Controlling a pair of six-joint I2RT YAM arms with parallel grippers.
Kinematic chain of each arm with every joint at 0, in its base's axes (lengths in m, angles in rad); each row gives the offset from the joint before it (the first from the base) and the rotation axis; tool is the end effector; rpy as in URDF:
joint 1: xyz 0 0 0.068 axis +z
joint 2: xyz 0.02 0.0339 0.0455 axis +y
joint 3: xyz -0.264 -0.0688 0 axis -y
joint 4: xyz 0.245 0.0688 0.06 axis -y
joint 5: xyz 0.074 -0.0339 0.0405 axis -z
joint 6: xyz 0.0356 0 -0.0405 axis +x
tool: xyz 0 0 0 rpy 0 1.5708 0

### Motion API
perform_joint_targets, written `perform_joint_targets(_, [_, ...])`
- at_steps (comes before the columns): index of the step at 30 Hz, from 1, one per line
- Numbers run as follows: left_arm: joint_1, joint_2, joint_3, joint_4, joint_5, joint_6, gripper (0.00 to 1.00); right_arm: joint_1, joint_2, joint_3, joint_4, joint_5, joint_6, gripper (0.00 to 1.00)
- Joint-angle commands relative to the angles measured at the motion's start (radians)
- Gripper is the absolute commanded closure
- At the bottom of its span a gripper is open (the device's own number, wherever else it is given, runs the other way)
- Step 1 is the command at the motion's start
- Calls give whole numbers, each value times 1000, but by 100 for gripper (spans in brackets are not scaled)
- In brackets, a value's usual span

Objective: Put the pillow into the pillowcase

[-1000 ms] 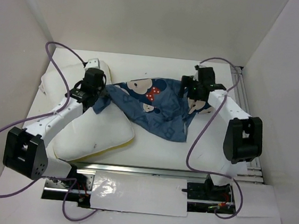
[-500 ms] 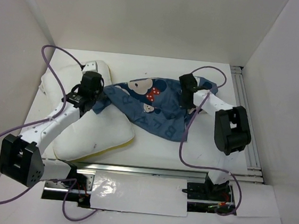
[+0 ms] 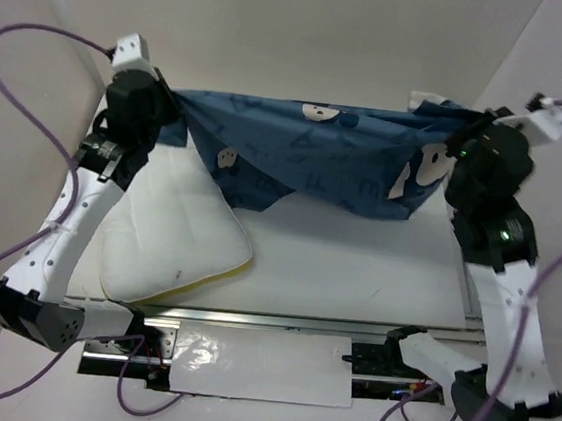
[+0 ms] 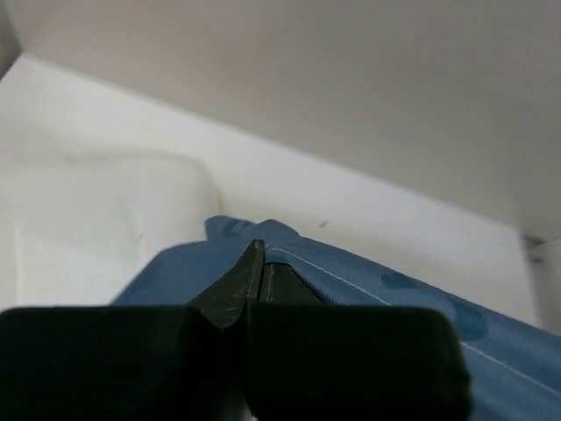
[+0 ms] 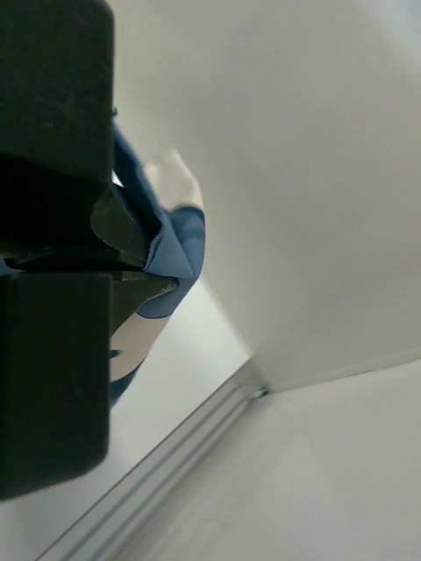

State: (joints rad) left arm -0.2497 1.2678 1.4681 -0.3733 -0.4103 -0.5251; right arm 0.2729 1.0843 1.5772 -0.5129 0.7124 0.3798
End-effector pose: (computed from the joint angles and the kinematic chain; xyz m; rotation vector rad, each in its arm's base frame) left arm 0.2694 -0.0541 0.4547 -0.5303 1.6509 -0.2132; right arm 0.1844 0.0274 0.5136 0.6223 1.4590 -0.0569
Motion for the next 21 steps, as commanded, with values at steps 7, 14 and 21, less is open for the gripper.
perform_joint_targets(7, [18, -56, 454, 82, 13, 109, 100, -4, -235, 198, 76, -153, -259, 100])
perform_joint_targets(14, [0, 295, 727, 97, 212, 80, 100, -14, -180, 100, 134, 8, -262, 100])
perform_joint_targets(21, [-63, 940, 948, 224, 490, -31, 100, -40, 190, -157, 28, 327, -13, 100])
